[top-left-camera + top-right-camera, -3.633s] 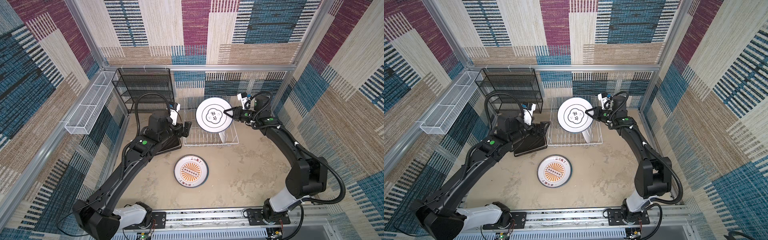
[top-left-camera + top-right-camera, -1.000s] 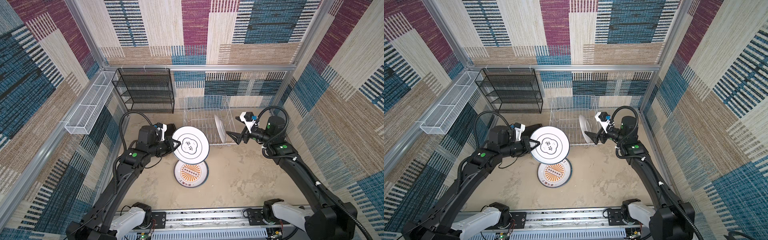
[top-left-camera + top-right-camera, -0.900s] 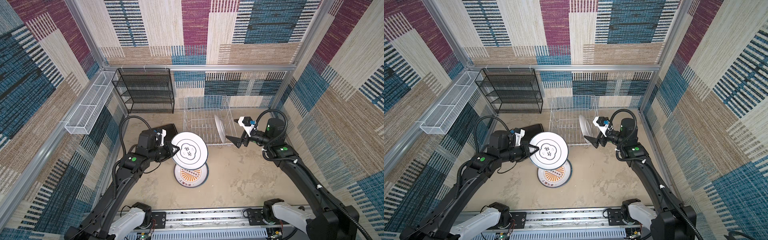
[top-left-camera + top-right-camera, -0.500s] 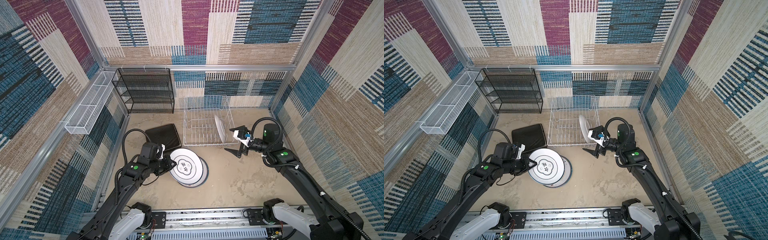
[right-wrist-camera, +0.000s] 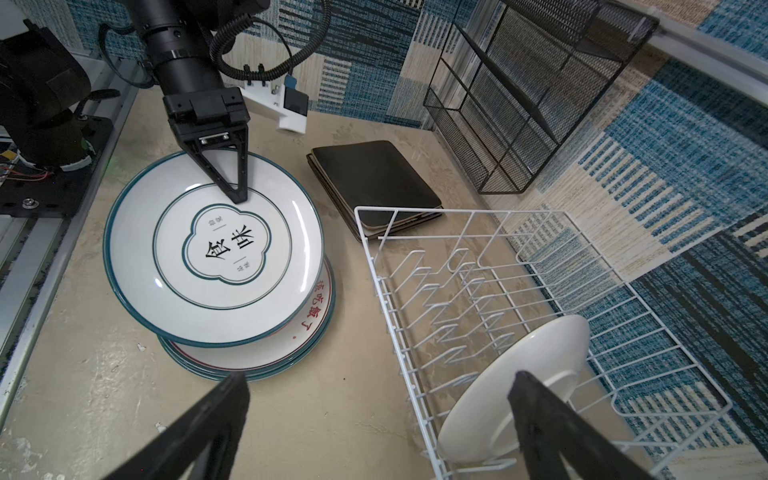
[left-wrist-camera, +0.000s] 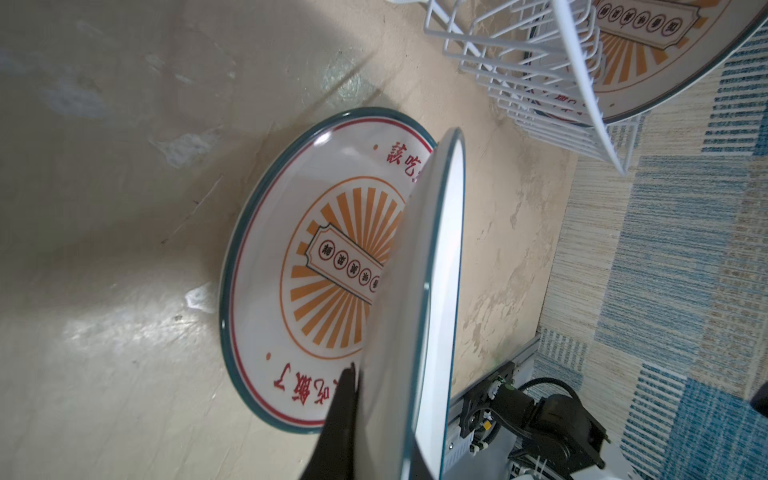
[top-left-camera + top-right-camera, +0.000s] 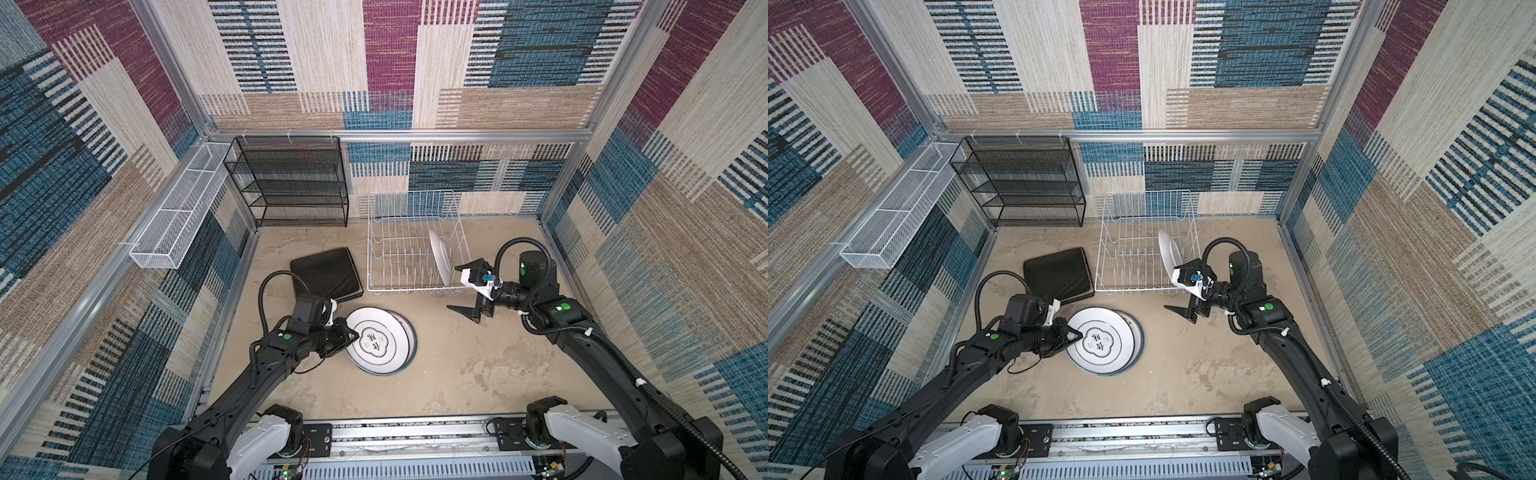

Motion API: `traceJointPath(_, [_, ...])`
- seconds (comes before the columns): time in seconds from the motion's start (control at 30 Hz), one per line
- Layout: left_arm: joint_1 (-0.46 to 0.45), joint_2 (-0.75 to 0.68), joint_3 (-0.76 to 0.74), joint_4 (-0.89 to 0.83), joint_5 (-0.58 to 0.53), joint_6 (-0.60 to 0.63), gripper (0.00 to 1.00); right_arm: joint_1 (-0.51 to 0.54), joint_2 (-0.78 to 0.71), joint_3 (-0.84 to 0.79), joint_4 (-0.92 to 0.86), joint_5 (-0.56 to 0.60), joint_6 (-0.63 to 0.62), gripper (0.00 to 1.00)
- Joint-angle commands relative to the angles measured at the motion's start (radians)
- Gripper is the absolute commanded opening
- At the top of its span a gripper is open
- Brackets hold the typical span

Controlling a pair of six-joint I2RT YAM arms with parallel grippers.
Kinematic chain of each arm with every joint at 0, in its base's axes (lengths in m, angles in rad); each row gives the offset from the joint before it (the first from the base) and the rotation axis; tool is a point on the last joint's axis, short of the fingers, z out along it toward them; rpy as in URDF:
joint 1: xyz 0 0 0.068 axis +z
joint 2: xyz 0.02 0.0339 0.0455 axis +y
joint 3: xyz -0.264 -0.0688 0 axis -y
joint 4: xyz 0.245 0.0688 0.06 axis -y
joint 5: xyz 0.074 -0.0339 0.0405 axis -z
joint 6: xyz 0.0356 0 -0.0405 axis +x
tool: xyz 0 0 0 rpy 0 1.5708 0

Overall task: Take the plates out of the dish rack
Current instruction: 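Carry the plate toward the robot and lower it onto the stack with the left gripper, then open the left gripper and lift it off the stacked plates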

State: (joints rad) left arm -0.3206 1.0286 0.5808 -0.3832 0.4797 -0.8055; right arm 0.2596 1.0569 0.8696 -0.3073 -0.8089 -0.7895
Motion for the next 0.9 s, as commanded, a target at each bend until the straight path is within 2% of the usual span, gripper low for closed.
traceJointPath(0.0, [0.001,0.021,-0.016,0.135,0.048,-0.058,0.0,0.001,0.0,-0.007,0.025,0.008,-0.004,1.0])
traceJointPath(0.33, [0.0,0.126,-0.013,0.201,0.086,-0.034,0.0,0.005,0.003,-0.012,0.028,0.009,0.014,1.0])
traceJointPath(0.8, [0.001,0.175,-0.044,0.215,0.075,-0.009,0.0,0.007,0.004,-0.012,0.02,0.026,-0.001,1.0])
traceJointPath(0.87, [0.0,0.183,-0.039,0.187,0.065,0.006,0.06,0.006,0.003,-0.015,0.037,0.01,0.012,1.0])
